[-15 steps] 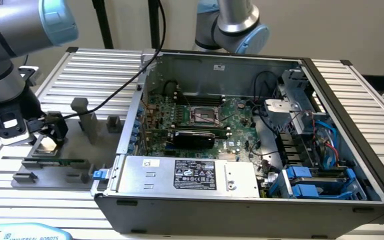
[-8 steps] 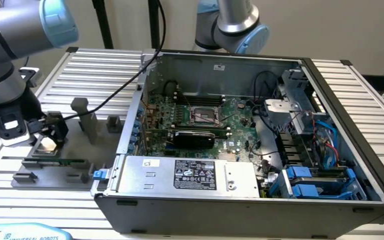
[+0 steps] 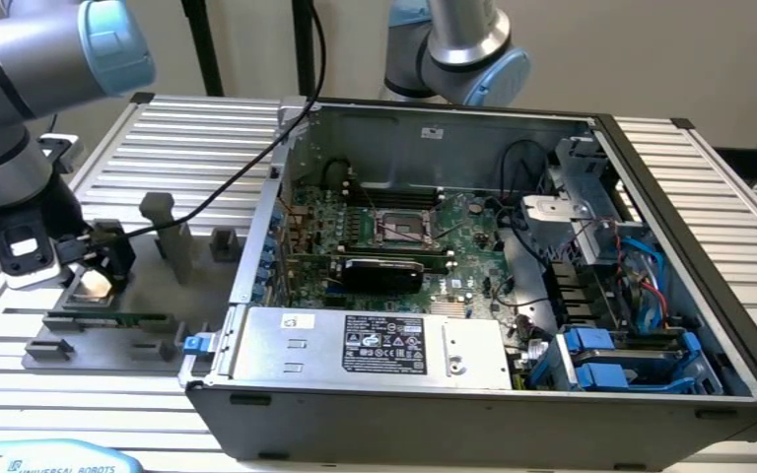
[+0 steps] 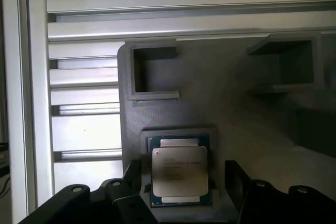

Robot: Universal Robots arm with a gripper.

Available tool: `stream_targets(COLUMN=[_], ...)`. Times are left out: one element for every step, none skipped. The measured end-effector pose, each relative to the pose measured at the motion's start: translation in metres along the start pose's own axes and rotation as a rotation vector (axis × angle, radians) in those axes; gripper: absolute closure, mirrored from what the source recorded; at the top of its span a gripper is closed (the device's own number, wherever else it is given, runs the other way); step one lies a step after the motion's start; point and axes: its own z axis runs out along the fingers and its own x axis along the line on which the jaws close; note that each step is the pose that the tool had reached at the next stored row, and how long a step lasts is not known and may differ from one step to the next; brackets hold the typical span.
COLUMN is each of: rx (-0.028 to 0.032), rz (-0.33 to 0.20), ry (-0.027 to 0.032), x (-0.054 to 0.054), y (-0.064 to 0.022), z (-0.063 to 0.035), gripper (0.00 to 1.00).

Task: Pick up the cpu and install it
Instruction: 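Pick up the cpu and move it towards the insertion slot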

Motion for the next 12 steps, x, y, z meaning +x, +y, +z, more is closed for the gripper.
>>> stream_targets(rx=[-0.0003, -0.0007, -0.0011, -0.0014, -0.0014, -0.0013, -0.0012, -0.0012, -0.0012, -0.0012, -0.0013, -0.0013], rz=[0.000, 0.000, 0.000, 0.000, 0.000, 0.000, 0.000, 0.000, 0.000, 0.000, 0.000, 0.000], ry=[0.0001, 0.0001, 0.0001, 0.0002, 0.0006, 0.0012, 0.0019, 0.0024, 0.0028, 0.0030, 0.0032, 0.0036], x=[0.0002, 0.0004, 0.0006, 0.0008, 0.0009, 0.0010, 0.0010, 0.0011, 0.0011, 0.0011, 0.0010, 0.0010], y=[0.0000, 0.0000, 0.0000, 0.0000, 0.0000, 0.0000, 0.0000, 0.0000, 0.0000, 0.0000, 0.0000, 0.0000], z=[0.0005, 0.0010, 0.0014, 0.0018, 0.0019, 0.0019, 0.0019, 0.0020, 0.0021, 0.0022, 0.0023, 0.0023], gripper=[0.26, 0.26, 0.26, 0.26, 0.26, 0.28, 0.28, 0.35, 0.35, 0.42, 0.42, 0.42])
